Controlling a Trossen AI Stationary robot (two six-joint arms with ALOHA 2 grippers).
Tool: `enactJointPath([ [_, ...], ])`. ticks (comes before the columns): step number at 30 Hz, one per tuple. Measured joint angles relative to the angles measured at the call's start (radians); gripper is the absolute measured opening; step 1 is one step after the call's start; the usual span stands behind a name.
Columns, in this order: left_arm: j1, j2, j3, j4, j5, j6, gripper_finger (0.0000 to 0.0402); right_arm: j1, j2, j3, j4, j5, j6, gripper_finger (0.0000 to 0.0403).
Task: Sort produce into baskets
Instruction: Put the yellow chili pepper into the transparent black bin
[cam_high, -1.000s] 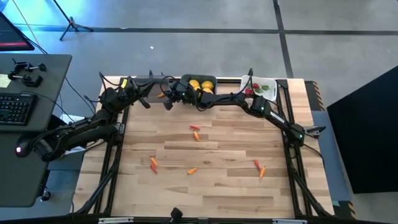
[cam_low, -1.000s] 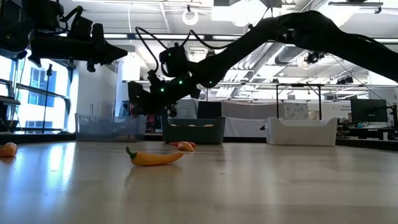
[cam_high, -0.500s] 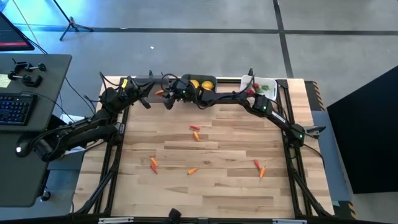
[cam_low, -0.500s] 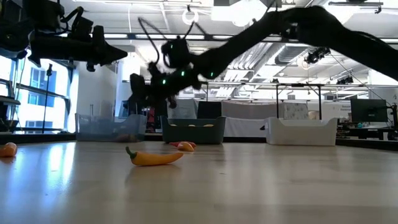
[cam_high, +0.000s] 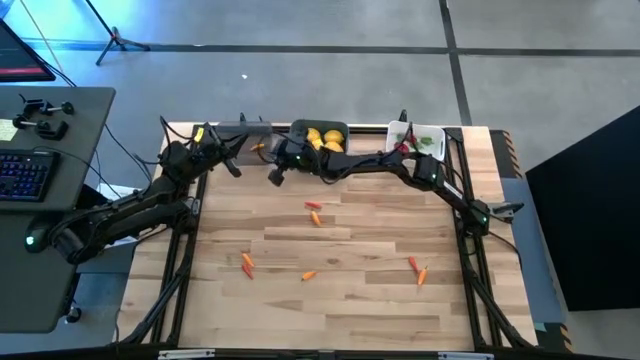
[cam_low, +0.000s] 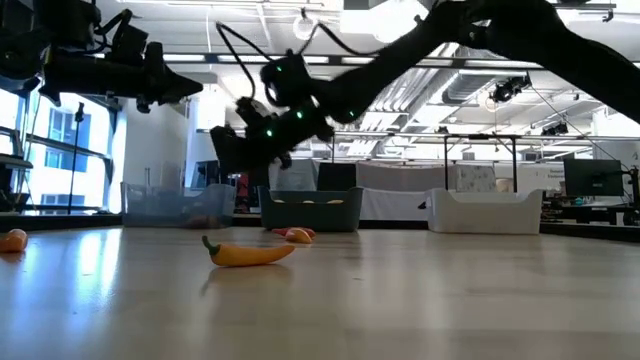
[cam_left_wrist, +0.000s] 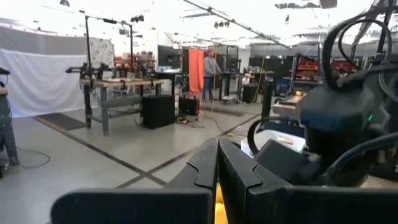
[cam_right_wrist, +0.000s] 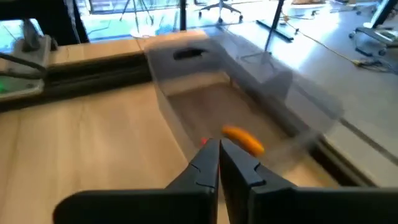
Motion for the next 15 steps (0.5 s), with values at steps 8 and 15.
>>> enactJointPath([
  [8,-0.03,-0.015,0.028,-0.143,0.112,-0.024,0.0,0.028,-0.23,-0.425,0.23,0.025,0.072,0.0],
  [15,-0.177,-0.015,0.182,-0.481,0.127,0.06,0.0,0.069,-0.502,-0.775,0.274,0.12,0.088,0.0],
])
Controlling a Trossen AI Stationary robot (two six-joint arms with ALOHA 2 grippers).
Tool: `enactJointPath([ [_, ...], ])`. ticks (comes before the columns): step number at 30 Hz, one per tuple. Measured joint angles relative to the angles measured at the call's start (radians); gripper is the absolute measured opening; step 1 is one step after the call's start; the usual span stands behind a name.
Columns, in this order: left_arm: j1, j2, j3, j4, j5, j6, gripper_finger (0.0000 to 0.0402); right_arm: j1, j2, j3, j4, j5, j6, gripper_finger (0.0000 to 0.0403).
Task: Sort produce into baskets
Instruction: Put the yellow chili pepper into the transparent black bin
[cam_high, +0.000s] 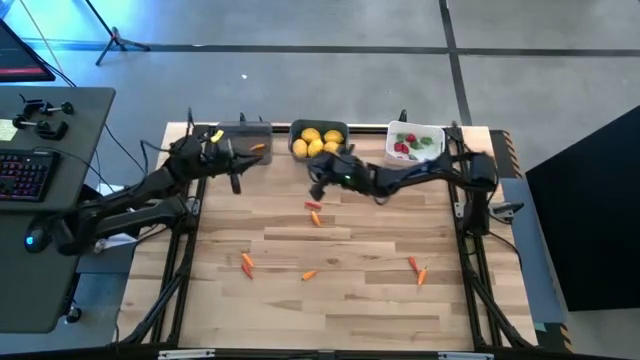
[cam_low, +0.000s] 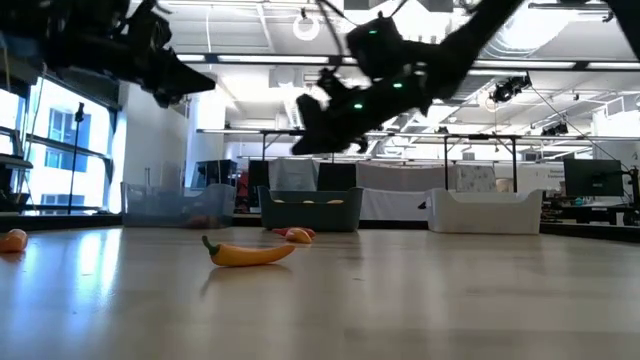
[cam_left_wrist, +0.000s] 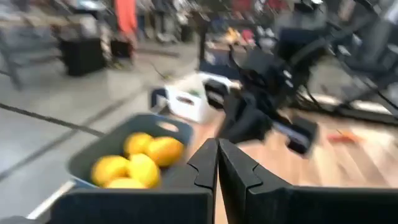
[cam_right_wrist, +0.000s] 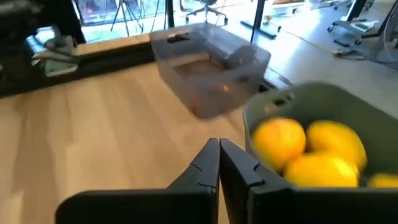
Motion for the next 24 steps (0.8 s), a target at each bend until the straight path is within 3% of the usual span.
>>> enactJointPath([
  [6,-0.15,0.03,0.15,-0.37,-0.035,0.051,0.0,0.03,-0.157,-0.238,0.111,-0.013,0.009,0.0],
  [11,-0.289,0.102,0.22,-0.604,-0.056,0.07,0.0,0.037,-0.209,-0.374,0.211,-0.016,0.037,0.0],
  [19,-0.524,0.281,0.249,-0.753,-0.065,0.046,0.0001,0.037,-0.22,-0.427,0.238,-0.018,0.035,0.0],
  [24,-0.663,0.38,0.249,-0.79,-0.076,0.034,0.0022,0.037,-0.22,-0.428,0.235,-0.038,0.014,0.0],
])
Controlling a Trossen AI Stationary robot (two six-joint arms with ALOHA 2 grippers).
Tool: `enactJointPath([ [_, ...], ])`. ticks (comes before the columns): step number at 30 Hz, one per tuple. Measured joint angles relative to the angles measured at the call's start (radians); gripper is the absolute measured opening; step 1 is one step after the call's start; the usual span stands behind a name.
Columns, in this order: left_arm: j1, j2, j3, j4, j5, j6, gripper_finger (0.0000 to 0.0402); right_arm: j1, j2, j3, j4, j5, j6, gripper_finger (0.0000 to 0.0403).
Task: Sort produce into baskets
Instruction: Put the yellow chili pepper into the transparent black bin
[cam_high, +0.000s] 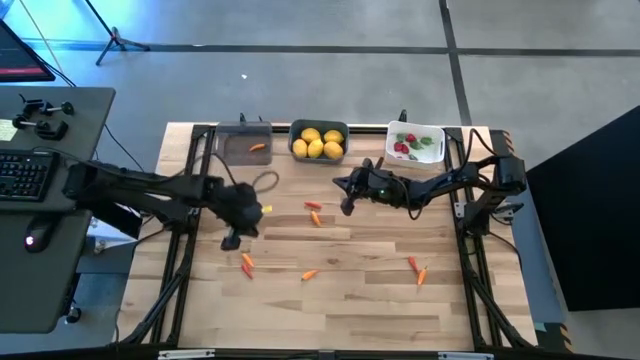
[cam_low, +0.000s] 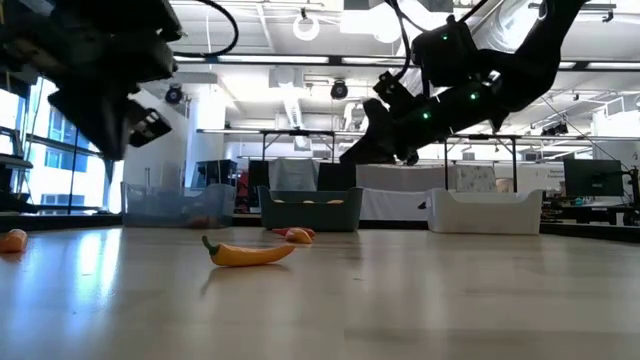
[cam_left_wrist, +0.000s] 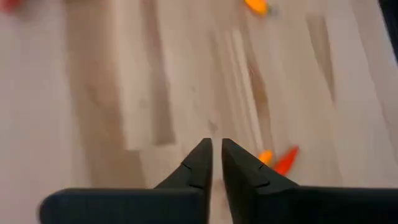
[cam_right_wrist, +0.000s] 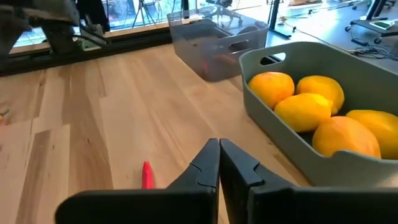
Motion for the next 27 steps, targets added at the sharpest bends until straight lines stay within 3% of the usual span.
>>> enactJointPath([
  [6,-0.141,0.089,0.0,-0.004,-0.002,-0.014,0.008,0.0,0.0,0.0,-0.008,-0.022,-0.004,0.0],
  [12,-0.205,0.208,0.0,-0.002,-0.015,-0.101,0.0125,0.0,0.0,0.0,-0.008,-0.022,-0.023,0.0],
  [22,-0.21,0.361,0.003,-0.013,-0.016,-0.15,0.0127,0.0,0.001,0.0,-0.018,-0.022,-0.031,0.0],
  [27,-0.209,0.363,0.003,-0.014,-0.024,-0.154,0.0088,0.0,0.002,0.0,-0.034,-0.022,-0.031,0.0],
])
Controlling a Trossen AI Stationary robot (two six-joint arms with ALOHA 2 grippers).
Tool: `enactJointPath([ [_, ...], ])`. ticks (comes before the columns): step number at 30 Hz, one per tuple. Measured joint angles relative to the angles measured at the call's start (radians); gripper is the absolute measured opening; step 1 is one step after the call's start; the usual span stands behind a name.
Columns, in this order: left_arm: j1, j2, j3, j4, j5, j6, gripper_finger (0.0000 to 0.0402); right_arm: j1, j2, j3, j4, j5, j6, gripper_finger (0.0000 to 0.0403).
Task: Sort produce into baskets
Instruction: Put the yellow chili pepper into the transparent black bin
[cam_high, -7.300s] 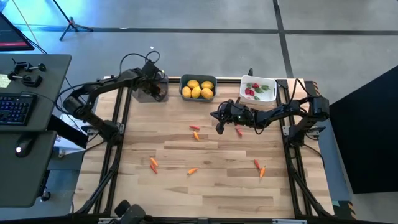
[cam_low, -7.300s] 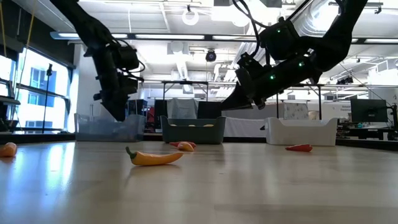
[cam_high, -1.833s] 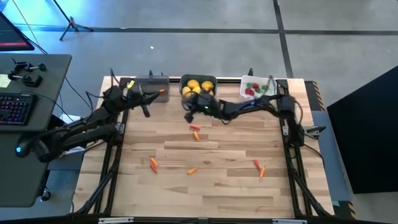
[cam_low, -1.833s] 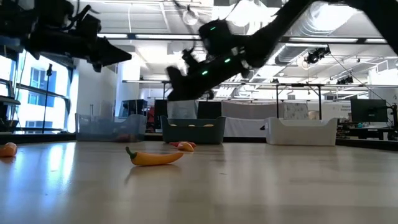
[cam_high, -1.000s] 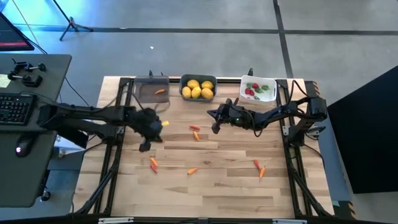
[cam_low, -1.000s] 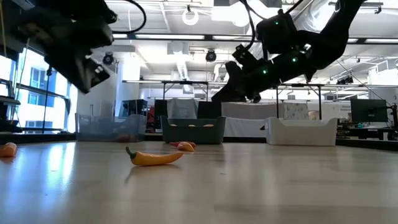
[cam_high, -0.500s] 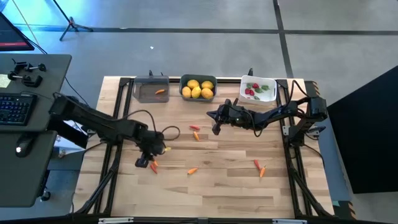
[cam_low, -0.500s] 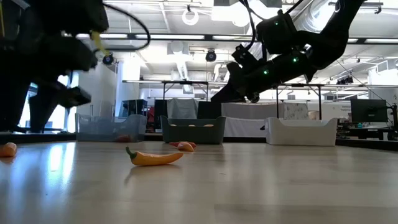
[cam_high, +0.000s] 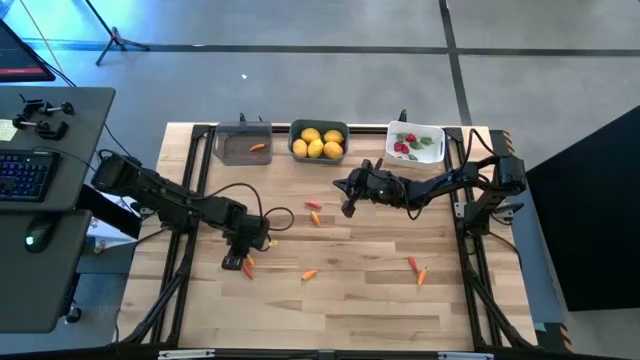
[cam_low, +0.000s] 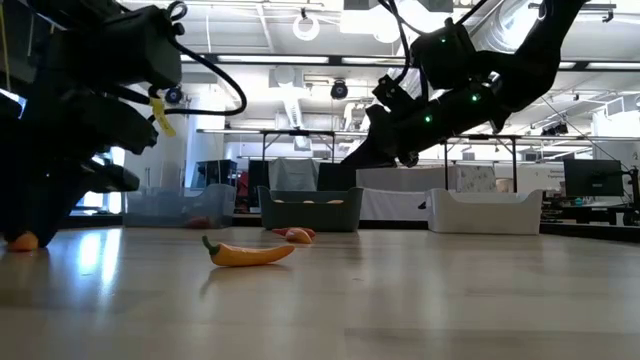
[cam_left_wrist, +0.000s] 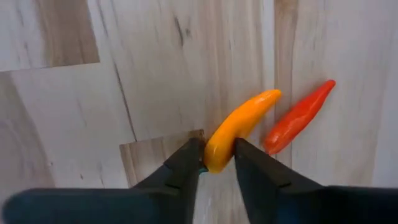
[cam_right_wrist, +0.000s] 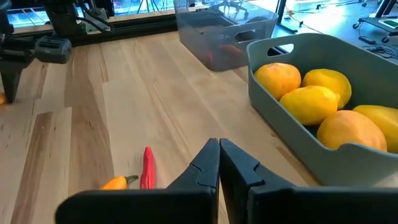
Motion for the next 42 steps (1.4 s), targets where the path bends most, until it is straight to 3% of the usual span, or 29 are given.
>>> enactJointPath([
  [4,0.017,-0.009,0.004,-0.005,-0.001,0.013,0.0022,0.0,0.0,0.0,0.0,0.0,-0.007,0.0],
  [6,0.036,-0.018,0.021,-0.006,-0.008,0.015,0.0008,0.0,0.0,0.0,0.0,0.0,-0.012,0.0],
  [11,0.132,-0.054,0.082,-0.021,-0.033,0.031,0.0005,0.0,0.0,0.0,0.0,0.0,-0.016,0.0],
  [14,0.242,-0.063,0.132,-0.055,-0.108,0.013,0.0002,0.0,0.0,0.0,0.0,0.0,-0.026,0.0],
  [21,0.606,-0.064,0.23,-0.072,-0.295,-0.04,0.0001,0.0,0.0,0.0,0.005,0.0,-0.033,0.0],
  [29,0.992,-0.059,0.248,0.123,-0.352,-0.006,0.0001,0.0,0.0,0.0,0.005,0.0,-0.033,0.0],
  [35,1.13,-0.055,0.248,0.173,-0.39,0.04,0.0001,0.0,0.0,0.0,0.005,0.001,-0.033,0.0],
  [42,1.189,0.025,0.248,0.181,-0.363,0.097,0.001,0.0,0.0,0.0,-0.001,0.006,-0.015,0.0],
])
